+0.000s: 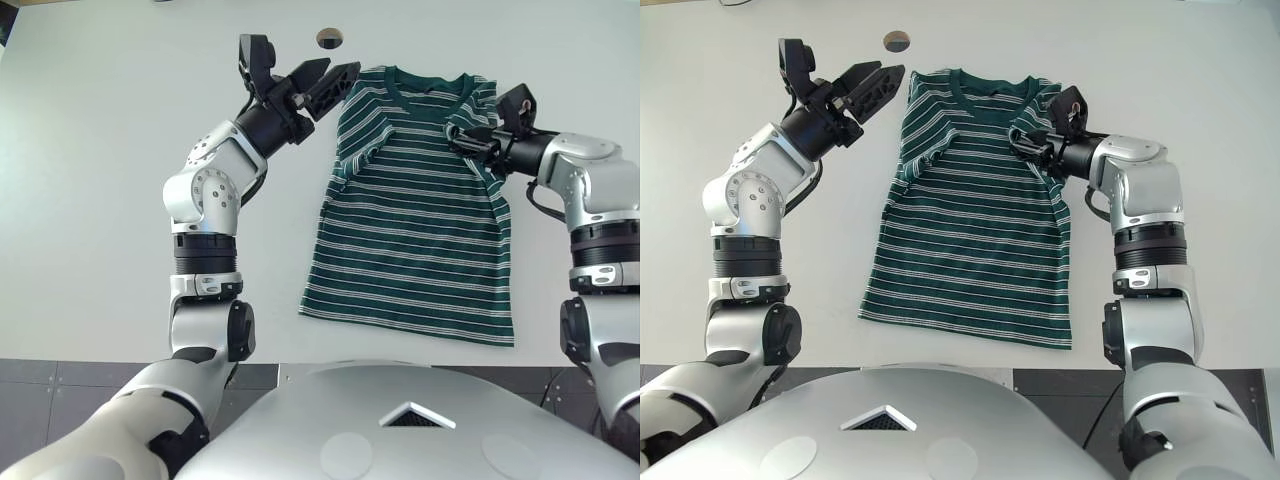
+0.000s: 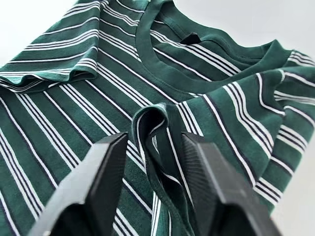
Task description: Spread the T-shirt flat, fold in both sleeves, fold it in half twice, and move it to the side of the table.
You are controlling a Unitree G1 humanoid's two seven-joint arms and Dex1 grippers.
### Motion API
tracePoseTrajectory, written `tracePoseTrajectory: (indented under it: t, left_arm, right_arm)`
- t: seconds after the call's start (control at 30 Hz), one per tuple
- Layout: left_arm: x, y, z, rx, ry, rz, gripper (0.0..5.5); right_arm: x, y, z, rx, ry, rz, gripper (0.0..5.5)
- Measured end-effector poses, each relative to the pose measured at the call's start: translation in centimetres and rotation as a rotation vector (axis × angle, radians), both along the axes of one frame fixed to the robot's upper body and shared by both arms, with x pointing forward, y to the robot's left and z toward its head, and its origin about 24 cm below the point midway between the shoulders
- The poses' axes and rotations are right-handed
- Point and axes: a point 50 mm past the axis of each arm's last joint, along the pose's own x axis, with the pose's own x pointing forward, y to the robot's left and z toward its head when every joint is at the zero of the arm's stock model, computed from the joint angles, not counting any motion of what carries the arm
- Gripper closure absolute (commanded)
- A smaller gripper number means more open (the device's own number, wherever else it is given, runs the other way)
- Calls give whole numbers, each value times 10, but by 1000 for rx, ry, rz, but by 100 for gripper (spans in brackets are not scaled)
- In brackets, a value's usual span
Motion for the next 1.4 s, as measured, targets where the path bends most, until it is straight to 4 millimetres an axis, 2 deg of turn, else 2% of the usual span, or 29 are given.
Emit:
tracePoseTrajectory:
  t: [0.17, 0.37, 0.43, 0.5, 0.57, 0.63, 0.7, 0.73, 0.77, 0.8, 0.83, 0.9, 0.97, 1.07, 1.2, 1.4]
  left_arm:
    - [0, 3, 2, -27, 2, 6, 168]
    - [-1, 5, 5, -45, -5, 6, 168]
    - [1, 14, 7, 60, -109, 76, 168]
    - [-3, 37, 10, 296, -289, 175, 168]
    - [-18, 67, 9, 565, -462, 225, 168]
    - [-49, 89, 1, 834, -598, 131, 168]
    - [-92, 106, -18, 1146, -705, -133, 168]
    - [-108, 110, -25, 1234, -730, -254, 168]
    - [-130, 115, -33, 1330, -764, -435, 168]
    - [-153, 119, -36, 1388, -838, -646, 168]
    - [-161, 120, -32, 1420, -910, -758, 168]
    - [-162, 118, -32, 1442, -1010, -828, 168]
    - [-161, 115, -35, 1425, -1066, -837, 168]
    - [-157, 111, -38, 1396, -1143, -838, 168]
    - [-151, 102, -40, 1343, -1265, -869, 168]
    - [-156, 81, -42, 1228, -1366, -949, 168]
  right_arm:
    - [-3, 12, 15, 44, -25, 51, 191]
    - [-12, 20, 27, 98, -57, 91, 191]
    - [-16, 17, 35, 119, -142, 121, 191]
    - [-30, 1, 48, 101, -308, 225, 191]
    - [-58, -28, 45, 25, -338, 333, 191]
    - [-99, -62, 28, -84, -237, 420, 191]
    - [-152, -92, 14, -178, -50, 520, 191]
    - [-167, -98, 13, -200, -6, 560, 191]
    - [-184, -105, 17, -234, 20, 611, 191]
    - [-199, -110, 28, -291, 13, 683, 191]
    - [-201, -113, 39, -344, -22, 717, 191]
    - [-202, -116, 46, -417, -103, 759, 191]
    - [-197, -120, 37, -539, -159, 812, 191]
    - [-194, -112, 25, -639, -234, 956, 191]
    - [-198, -99, 13, -702, -331, 1119, 191]
    - [-197, -90, 10, -724, -404, 1217, 191]
